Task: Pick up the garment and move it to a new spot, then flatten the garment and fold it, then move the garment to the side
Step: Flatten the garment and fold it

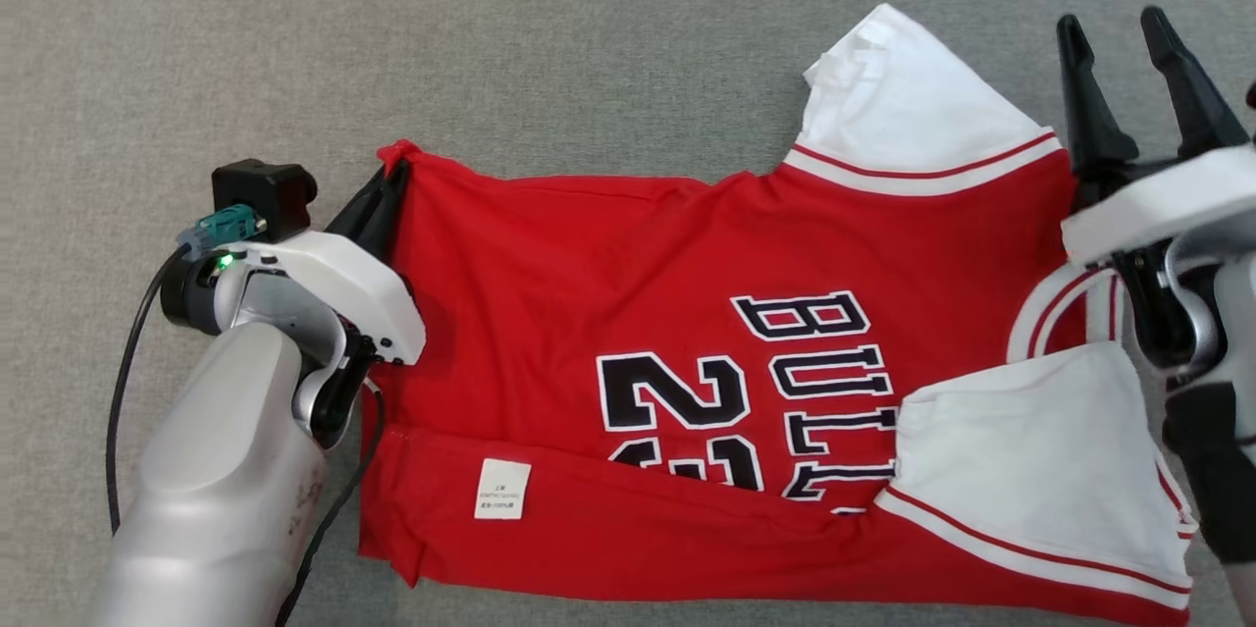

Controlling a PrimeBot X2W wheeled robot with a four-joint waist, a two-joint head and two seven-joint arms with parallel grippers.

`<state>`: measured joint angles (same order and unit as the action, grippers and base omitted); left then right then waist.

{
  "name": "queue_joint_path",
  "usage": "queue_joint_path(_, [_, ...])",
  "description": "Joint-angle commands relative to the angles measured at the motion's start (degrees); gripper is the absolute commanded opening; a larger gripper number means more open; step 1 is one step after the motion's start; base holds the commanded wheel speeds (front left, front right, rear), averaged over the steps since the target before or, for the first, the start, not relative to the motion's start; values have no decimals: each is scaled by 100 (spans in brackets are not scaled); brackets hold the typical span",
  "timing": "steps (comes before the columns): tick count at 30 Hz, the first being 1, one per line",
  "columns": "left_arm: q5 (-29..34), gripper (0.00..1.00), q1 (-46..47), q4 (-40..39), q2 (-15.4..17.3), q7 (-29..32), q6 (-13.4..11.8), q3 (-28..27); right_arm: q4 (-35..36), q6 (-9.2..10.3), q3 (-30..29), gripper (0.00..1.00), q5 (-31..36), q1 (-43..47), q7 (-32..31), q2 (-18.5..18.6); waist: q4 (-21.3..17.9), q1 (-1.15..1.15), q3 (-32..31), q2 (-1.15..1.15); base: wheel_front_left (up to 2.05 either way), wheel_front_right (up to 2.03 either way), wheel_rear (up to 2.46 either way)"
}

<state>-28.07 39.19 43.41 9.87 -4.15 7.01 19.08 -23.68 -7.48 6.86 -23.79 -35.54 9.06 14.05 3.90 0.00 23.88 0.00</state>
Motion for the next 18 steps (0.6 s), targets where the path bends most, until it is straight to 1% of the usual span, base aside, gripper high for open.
queue_joint_path(1, [26,0,138,-21,3,-48,24,18,-127,-2,128,100,-54,-221,-73,87,183,0,153,0,0,0,0])
queue_joint_path(2, [27,0,185,-31,-34,-58,26,50,-286,-3,256,100,-131,-423,-185,135,242,0,195,0,0,0,0])
queue_joint_path(3, [29,0,267,-38,-108,-94,36,136,-609,-2,542,100,-254,-784,-466,244,362,0,267,0,0,0,0])
queue_joint_path(6, [10,0,393,-40,-197,-153,47,243,-1079,-2,962,100,-398,-1281,-963,390,515,0,372,0,0,0,0])
queue_joint_path(11, [-62,0,518,-30,-280,-267,48,388,-1767,-2,1496,100,-662,-1949,-1776,465,657,0,503,0,0,0,0])
queue_joint_path(18, [-199,0,596,63,-367,-396,42,534,-2406,-1,2088,100,-868,-2460,-2409,556,756,0,588,0,0,0,0])
